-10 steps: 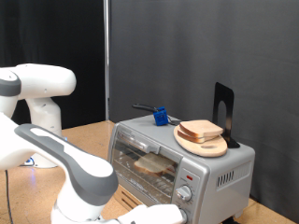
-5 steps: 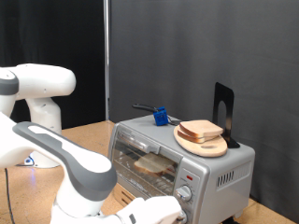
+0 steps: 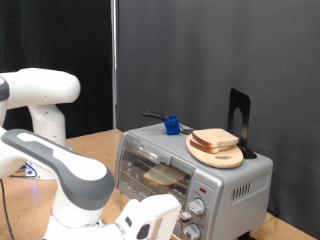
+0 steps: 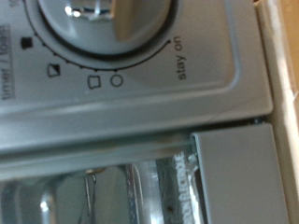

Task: Make a piece of toast with the oven

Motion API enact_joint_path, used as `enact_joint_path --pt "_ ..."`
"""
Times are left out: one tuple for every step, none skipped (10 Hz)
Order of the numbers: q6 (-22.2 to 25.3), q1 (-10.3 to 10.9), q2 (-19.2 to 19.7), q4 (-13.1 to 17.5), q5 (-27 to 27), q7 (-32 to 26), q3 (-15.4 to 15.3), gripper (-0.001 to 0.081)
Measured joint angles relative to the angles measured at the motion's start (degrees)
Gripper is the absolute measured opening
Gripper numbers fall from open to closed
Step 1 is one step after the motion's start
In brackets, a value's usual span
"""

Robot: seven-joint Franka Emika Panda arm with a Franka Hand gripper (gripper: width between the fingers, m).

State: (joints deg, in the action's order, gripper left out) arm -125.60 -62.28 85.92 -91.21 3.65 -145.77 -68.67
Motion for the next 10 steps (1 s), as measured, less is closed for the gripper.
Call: enact_joint_path --pt "-1.03 0.25 0.13 -0.45 0.12 -0.76 0.06 0.0682" --pt "-1.51 0.71 0.21 -0.63 0.16 -0.97 0.28 0.0682" --pt "-1.93 1.22 0.25 -0.68 0.19 -0.97 0.55 0.0682" --pt "-2.62 1.55 0.26 -0.72 0.31 -0.96 0.85 0.0682" --pt "-2.82 1.74 0.28 -0.94 0.36 -0.96 0.97 0.0682" --pt "-3.30 1.98 0.28 -0.99 0.48 -0.93 1.05 0.0682" --pt "-3.37 2.00 0.28 -0.99 0.70 -0.93 1.07 0.0682" --pt "-3.40 2.03 0.28 -0.99 0.99 -0.93 1.08 0.0682" --pt "-3.39 2.06 0.29 -1.02 1.32 -0.93 1.09 0.0555" --pt "-3.26 2.06 0.30 -1.04 1.75 -0.93 1.08 0.0555"
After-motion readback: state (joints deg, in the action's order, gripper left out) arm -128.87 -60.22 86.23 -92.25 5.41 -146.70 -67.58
